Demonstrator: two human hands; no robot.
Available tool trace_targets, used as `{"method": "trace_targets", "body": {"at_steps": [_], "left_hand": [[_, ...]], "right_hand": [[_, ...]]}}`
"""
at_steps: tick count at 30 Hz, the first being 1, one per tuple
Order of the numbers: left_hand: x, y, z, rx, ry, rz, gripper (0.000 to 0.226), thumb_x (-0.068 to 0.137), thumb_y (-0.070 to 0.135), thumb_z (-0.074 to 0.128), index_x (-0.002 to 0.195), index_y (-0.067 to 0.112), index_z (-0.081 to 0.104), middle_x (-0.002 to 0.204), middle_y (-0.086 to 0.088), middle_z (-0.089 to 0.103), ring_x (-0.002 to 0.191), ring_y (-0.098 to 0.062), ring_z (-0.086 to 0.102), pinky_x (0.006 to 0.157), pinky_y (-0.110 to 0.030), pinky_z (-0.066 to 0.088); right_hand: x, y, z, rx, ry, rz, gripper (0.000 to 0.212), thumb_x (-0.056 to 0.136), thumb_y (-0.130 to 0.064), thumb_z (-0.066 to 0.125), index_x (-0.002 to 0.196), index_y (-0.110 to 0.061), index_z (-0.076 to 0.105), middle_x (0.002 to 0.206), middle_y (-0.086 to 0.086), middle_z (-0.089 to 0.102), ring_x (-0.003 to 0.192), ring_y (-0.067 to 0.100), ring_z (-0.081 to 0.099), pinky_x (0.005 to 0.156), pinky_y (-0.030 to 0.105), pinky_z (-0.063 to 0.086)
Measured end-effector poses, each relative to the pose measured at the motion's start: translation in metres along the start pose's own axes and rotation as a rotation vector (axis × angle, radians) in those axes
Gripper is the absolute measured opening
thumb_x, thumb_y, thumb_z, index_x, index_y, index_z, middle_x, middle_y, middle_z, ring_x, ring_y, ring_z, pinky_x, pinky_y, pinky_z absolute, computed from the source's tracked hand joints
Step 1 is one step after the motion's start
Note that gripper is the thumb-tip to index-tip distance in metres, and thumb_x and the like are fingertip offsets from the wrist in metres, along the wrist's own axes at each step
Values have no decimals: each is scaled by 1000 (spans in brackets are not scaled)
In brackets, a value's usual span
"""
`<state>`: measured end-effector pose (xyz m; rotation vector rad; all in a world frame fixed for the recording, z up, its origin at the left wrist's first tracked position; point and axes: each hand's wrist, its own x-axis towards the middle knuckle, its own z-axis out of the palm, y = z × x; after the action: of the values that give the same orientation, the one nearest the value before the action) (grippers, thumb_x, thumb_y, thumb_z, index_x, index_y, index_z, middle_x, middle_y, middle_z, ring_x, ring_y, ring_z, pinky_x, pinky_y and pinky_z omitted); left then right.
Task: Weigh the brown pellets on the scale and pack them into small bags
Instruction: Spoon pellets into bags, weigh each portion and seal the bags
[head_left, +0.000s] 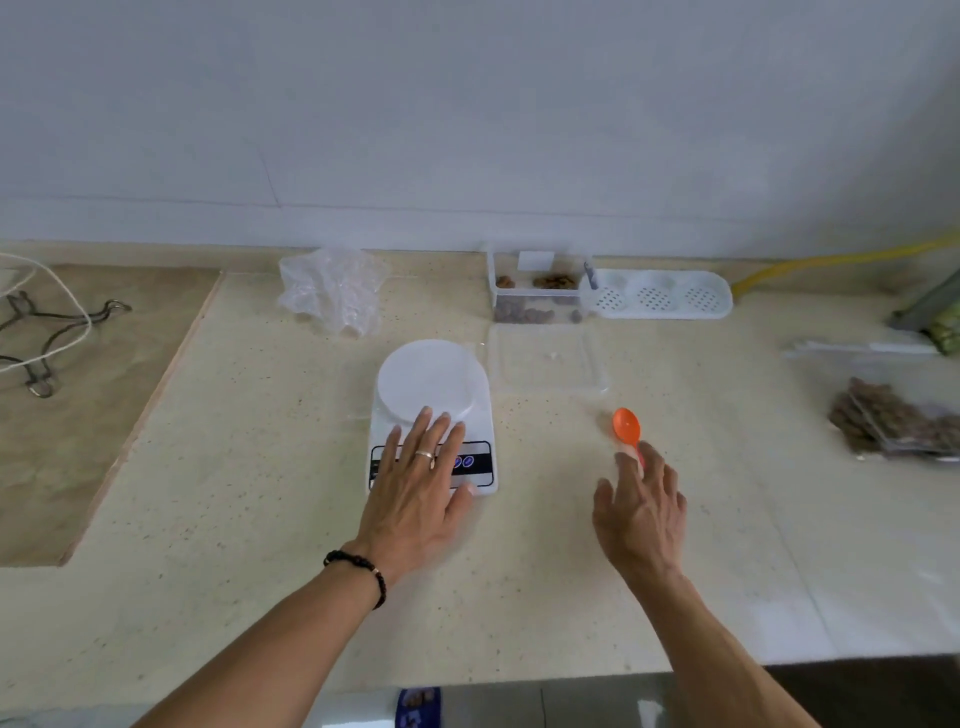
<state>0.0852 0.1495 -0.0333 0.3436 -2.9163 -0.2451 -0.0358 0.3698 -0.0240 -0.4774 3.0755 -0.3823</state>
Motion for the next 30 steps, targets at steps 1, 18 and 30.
{"method": "trace_targets", "body": {"at_steps": [1,18,30], "left_hand": [[6,7,2,-5,-7,18,59,92,44,36,141,11,39,148,-9,44,143,-28,31,114,-53,29],[95,-40,-28,47,-72,-5,63,94,49,28,139,9,47,143,-10,49,140,-30,35,115,-50,18],[131,-100,-20,-28,-126,-66,77,89,59,17,145,11,37,148,-9,42,145,-28,26,118,-53,16]], "right_hand": [[4,9,-5,2,-1,69,42,91,-24,57,130,-7,54,148,16,38,128,36,41,95,46,42],[95,-68,-35,550,-161,227,16,90,-2,46,97,-14,54,85,1,56,77,22,52,64,28,39],[146,-131,0,775,-471,299,15,78,-17,75,90,-12,67,76,7,66,58,14,54,56,27,46]]}}
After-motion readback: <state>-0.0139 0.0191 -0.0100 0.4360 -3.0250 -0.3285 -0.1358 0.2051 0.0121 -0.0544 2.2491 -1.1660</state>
